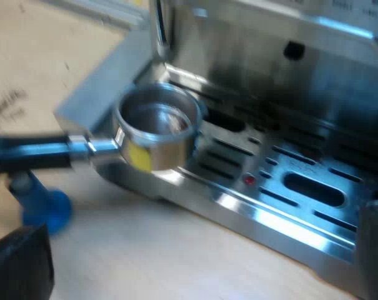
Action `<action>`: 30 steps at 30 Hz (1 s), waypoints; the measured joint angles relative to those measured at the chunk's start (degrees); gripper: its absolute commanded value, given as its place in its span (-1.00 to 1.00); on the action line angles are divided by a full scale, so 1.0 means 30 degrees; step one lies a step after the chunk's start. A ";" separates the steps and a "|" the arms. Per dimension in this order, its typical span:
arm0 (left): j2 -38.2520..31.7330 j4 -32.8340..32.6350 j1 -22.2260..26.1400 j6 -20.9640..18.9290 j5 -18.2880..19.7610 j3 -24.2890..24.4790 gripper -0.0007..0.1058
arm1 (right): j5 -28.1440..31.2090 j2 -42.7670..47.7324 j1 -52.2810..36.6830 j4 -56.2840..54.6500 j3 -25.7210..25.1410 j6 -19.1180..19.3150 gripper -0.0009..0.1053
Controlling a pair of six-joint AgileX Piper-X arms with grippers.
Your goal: Put the handle in the coffee machine
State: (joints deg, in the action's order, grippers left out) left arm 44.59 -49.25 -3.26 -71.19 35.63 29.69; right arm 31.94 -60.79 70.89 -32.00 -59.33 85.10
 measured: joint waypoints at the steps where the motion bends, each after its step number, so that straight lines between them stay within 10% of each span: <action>1: 0.0000 0.0000 0.0000 0.0000 0.0000 0.0000 -0.98 | 0.0011 -0.0024 0.0036 0.0548 0.0000 -0.0101 0.96; 12: 0.0000 0.0000 0.0000 0.0000 0.0000 0.0000 -0.98 | 0.0871 -0.1313 0.1721 0.2551 0.0000 -0.0459 0.96; 20: 0.0000 0.0000 0.0000 0.0000 0.0000 0.0000 -0.98 | 0.6991 -0.4895 0.4466 0.6248 0.0000 -0.2170 0.96; 30: 0.0000 0.0000 0.0000 0.0000 0.0000 0.0000 -0.98 | 0.9332 -0.5740 0.4461 0.7747 0.0000 -0.2214 0.96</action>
State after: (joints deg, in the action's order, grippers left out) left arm 44.59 -49.25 -3.26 -71.19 35.63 29.69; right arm 59.94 -78.01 84.27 -8.76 -59.33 78.46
